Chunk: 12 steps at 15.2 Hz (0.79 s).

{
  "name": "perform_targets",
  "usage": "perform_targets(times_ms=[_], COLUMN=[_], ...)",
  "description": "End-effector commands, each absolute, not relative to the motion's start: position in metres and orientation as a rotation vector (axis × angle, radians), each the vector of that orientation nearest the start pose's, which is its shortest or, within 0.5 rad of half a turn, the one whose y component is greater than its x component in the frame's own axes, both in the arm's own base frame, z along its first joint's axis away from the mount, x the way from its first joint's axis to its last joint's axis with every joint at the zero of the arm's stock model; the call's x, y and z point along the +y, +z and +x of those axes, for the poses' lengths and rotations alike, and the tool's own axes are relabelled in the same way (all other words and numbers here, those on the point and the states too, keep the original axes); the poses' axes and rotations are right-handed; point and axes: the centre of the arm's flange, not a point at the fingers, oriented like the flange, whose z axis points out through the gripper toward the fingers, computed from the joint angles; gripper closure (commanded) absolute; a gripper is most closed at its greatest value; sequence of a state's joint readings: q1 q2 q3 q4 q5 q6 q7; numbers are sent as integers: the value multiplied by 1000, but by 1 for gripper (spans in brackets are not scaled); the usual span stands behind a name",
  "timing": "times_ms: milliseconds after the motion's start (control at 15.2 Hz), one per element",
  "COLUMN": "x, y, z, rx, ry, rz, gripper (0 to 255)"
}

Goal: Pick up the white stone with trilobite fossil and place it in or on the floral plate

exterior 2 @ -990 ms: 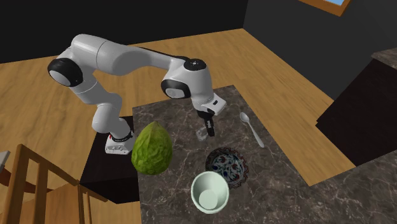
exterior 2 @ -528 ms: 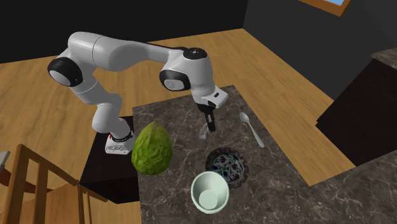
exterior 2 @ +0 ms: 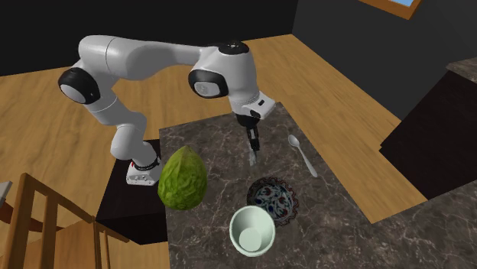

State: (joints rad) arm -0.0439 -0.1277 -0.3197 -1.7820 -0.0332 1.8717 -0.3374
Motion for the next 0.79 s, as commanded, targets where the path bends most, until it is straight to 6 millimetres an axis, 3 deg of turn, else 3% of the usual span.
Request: perform_targets(times_ms=[0,726], x=[-205,-343], y=[629,633], z=[502,546], rx=[34,34], ry=[-321,-321], rz=[-3191,-3191], gripper=[255,255])
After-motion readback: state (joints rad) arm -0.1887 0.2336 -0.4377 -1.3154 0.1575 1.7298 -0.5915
